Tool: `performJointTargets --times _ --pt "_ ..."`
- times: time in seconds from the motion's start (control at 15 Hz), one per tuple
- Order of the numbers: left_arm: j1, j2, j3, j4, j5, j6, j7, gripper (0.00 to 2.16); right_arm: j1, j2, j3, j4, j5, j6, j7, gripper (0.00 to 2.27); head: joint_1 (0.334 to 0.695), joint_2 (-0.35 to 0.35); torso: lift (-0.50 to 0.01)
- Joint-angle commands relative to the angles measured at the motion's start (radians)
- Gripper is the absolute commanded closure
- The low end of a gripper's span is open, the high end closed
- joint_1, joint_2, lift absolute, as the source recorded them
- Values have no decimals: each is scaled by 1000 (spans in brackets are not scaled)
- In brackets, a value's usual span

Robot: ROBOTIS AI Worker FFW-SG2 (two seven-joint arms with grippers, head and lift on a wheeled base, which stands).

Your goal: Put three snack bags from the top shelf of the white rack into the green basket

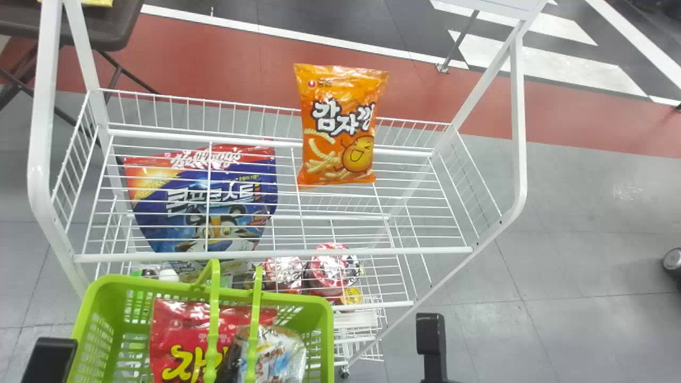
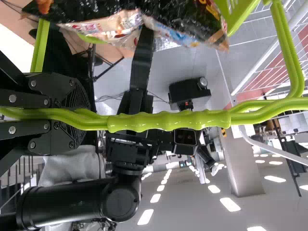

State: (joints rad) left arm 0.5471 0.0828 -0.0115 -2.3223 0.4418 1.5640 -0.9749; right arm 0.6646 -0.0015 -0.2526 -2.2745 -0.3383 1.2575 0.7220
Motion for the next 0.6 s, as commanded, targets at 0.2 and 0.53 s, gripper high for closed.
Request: performJointTargets --times 0.2,0.53 --pt "2 0 8 1 0 7 -5 2142 -5 -3 1 -11 64 -31 -3 -2 695 -350 0" --pt "1 0 2 0 0 7 -2 2142 29 -3 -33 -109 41 43 28 49 695 -350 0"
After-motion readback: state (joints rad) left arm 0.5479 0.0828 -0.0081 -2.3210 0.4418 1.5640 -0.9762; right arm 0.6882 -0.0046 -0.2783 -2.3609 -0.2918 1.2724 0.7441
